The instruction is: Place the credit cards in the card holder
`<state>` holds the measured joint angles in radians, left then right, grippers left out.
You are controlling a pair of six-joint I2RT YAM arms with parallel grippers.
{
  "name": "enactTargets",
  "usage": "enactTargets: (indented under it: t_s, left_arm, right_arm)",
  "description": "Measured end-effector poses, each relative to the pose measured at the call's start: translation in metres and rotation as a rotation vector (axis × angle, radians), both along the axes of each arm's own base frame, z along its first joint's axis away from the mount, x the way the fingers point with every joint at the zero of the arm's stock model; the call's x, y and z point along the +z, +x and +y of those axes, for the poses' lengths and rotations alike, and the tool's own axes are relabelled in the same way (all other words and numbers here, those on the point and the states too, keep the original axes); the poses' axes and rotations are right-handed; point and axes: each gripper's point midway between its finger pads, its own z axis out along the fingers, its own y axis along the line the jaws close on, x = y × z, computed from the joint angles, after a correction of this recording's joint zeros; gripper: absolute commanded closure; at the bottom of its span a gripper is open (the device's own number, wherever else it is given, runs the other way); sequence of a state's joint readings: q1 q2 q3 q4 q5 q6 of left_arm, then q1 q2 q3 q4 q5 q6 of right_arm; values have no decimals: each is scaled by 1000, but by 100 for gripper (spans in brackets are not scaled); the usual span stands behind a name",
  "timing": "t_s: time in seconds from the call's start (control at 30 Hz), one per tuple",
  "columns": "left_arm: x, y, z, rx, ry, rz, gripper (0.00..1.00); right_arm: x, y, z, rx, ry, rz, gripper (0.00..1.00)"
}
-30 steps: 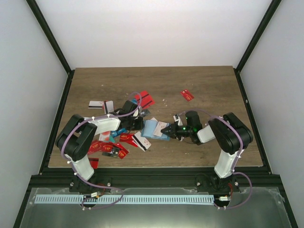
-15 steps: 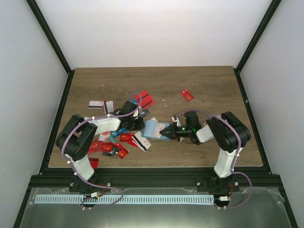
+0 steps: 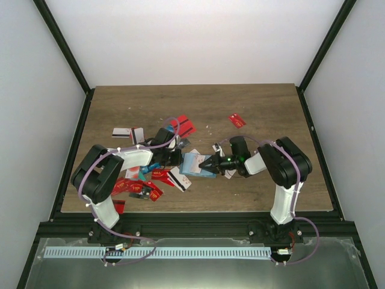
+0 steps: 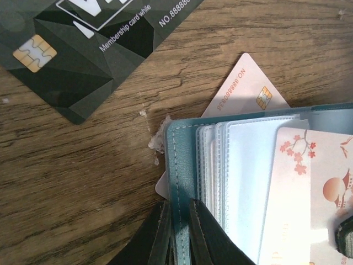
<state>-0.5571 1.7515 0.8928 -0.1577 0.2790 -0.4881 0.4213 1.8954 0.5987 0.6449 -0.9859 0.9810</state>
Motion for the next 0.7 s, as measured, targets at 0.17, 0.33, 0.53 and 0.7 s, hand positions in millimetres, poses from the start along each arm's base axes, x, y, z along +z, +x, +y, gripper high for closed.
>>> enactTargets:
  t_s: [0.17, 0.33, 0.53, 0.7]
  left_arm:
    - [-3, -1, -1, -15, -1, 6, 88]
    - [-3, -2, -2, -26, -3, 3, 88]
    - [-4, -2, -2, -29, -3, 3, 88]
    - [-4, -1, -3, -33, -1, 0, 88]
  right_arm:
    - [1, 5, 4, 40, -17, -26, 99]
    - [3, 10, 8, 76, -33, -45, 99]
    - [-1, 14, 13, 121, -52, -48, 99]
    - [-3, 15, 15, 162, -66, -57, 99]
